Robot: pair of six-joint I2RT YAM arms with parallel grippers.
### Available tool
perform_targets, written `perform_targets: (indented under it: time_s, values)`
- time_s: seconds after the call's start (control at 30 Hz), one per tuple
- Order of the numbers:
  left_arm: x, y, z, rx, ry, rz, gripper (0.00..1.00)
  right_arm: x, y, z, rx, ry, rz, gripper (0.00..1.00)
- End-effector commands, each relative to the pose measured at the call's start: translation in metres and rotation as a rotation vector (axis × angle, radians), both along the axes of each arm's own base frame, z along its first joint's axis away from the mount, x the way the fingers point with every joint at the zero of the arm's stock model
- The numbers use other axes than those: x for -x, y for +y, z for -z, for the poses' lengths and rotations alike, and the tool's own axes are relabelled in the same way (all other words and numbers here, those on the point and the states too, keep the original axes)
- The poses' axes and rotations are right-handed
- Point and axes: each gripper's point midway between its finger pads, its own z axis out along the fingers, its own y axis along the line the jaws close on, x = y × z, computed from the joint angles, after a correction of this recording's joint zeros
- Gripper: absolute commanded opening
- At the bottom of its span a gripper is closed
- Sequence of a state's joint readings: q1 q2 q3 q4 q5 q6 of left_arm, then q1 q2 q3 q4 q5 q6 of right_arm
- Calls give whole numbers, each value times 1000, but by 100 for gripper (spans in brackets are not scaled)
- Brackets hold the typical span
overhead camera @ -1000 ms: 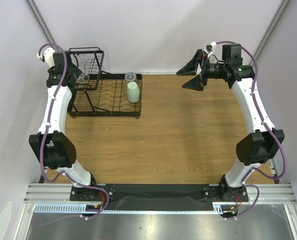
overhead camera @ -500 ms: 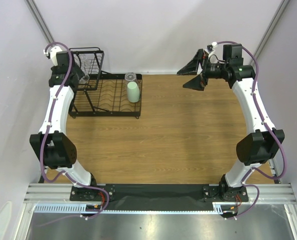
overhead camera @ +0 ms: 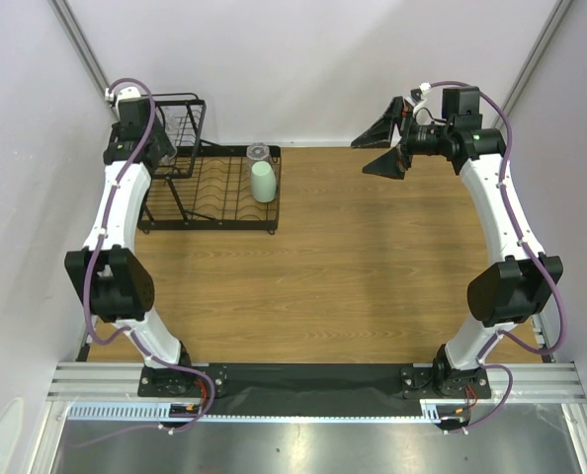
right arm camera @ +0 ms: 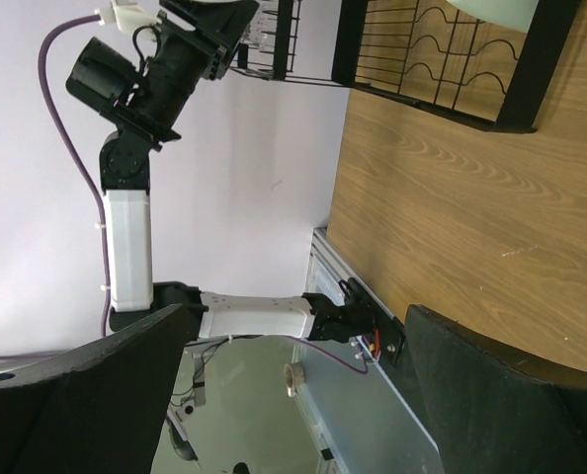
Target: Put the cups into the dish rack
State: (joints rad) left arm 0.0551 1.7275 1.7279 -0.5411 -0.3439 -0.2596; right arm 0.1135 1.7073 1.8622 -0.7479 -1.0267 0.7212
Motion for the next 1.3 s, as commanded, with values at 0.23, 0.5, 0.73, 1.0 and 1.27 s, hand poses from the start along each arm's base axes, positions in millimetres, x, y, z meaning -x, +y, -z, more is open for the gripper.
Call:
perform_targets:
  time_s: [0.23,0.5,0.73,1.0,1.27]
  values:
    - [-19,-1,-18,-50,-30,72,0,4,-3,-4,-8,-16,-17,99]
    - [-10,1,-14,-55,-10,55,25,2,-2,-3,-10,-10,-16,100]
    - [-9,2,-14,-48,-6,53,58,2,-2,-3,-9,-13,-16,100]
    - [-8,1,-15,-42,-8,61,81,4,-2,-4,-10,-14,-18,100]
    - [-5,-1,-23,-34,-25,62,78,5,-1,-6,-12,-20,-20,100]
